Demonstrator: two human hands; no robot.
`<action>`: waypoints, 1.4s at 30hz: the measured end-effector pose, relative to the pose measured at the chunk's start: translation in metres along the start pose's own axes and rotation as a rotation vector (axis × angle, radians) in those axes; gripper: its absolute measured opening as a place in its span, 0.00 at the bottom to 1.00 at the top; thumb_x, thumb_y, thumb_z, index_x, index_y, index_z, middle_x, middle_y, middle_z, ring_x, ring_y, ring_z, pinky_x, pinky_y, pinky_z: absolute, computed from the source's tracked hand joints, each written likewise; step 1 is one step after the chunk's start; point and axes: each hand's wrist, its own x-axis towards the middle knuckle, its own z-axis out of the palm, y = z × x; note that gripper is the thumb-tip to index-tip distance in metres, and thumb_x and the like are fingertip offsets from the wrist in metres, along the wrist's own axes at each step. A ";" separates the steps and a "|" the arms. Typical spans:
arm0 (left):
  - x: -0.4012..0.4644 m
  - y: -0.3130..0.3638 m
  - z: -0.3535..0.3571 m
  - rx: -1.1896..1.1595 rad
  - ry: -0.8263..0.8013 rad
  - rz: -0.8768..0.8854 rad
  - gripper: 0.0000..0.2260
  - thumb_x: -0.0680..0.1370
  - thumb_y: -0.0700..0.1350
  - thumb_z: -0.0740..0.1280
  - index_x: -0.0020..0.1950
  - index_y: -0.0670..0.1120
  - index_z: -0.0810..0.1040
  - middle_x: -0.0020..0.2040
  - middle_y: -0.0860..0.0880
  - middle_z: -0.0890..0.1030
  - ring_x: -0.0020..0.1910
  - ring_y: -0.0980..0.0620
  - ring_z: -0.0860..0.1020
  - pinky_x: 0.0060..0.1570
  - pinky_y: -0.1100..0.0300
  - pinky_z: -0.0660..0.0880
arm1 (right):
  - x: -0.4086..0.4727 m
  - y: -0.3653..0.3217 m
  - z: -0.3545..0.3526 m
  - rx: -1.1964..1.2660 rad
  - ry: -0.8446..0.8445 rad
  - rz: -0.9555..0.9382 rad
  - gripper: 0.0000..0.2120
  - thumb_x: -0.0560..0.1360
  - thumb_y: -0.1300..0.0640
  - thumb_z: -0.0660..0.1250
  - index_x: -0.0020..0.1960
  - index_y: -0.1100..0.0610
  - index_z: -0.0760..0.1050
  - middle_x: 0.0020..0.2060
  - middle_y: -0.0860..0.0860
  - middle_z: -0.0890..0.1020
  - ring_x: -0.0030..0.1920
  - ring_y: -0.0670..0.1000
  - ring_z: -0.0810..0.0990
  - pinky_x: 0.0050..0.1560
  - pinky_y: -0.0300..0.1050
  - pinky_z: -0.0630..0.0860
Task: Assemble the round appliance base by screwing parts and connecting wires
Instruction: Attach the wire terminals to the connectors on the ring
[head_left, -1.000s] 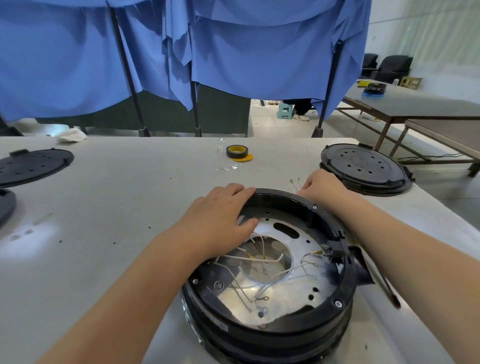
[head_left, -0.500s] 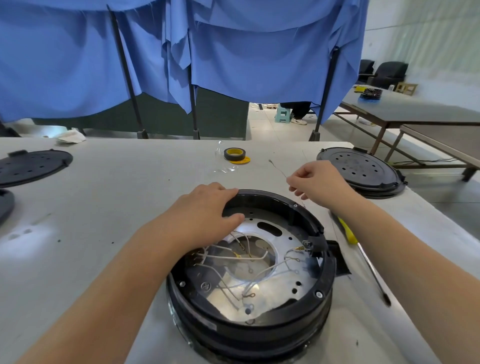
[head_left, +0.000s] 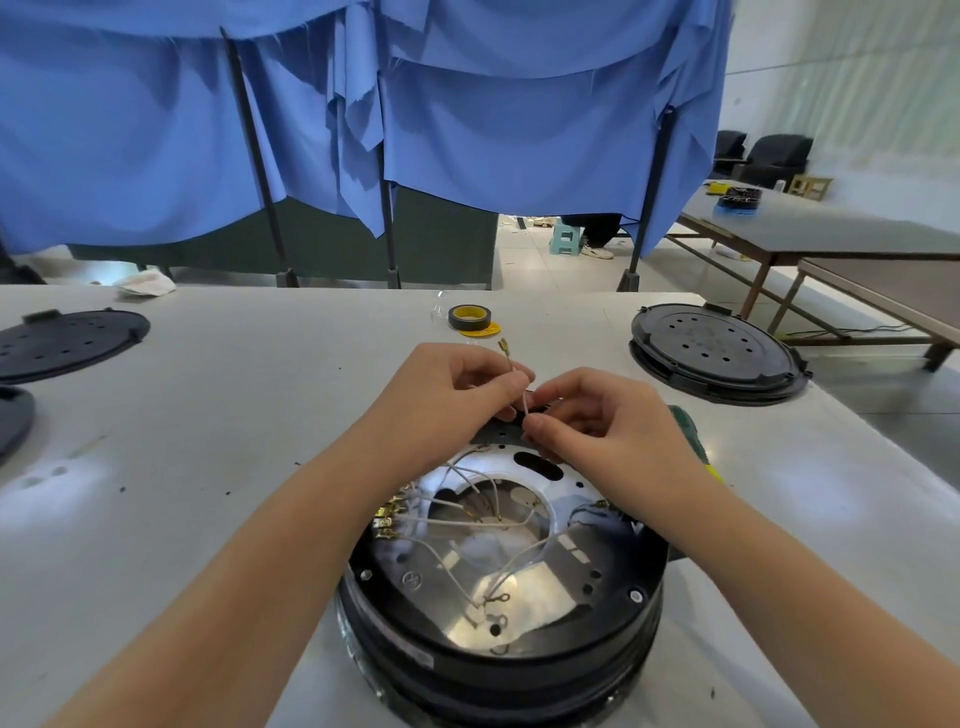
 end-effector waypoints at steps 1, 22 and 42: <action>0.000 -0.001 0.001 -0.003 -0.007 -0.008 0.06 0.78 0.45 0.68 0.50 0.48 0.85 0.41 0.52 0.85 0.41 0.58 0.83 0.37 0.73 0.75 | 0.000 0.001 0.000 0.002 -0.014 -0.003 0.06 0.72 0.60 0.72 0.47 0.53 0.80 0.34 0.50 0.85 0.35 0.50 0.84 0.42 0.44 0.82; -0.007 -0.002 0.025 0.527 -0.290 -0.034 0.04 0.75 0.50 0.70 0.47 0.54 0.84 0.34 0.61 0.80 0.35 0.65 0.78 0.31 0.76 0.70 | 0.007 0.030 -0.009 0.016 0.173 0.033 0.03 0.73 0.56 0.71 0.42 0.49 0.80 0.35 0.44 0.85 0.40 0.40 0.83 0.42 0.31 0.76; -0.004 0.002 0.057 0.622 -0.536 0.027 0.03 0.76 0.47 0.69 0.45 0.49 0.76 0.42 0.53 0.78 0.37 0.59 0.73 0.36 0.65 0.69 | 0.009 0.038 -0.009 0.135 0.153 0.124 0.01 0.74 0.59 0.70 0.45 0.56 0.80 0.42 0.54 0.84 0.43 0.48 0.81 0.48 0.43 0.77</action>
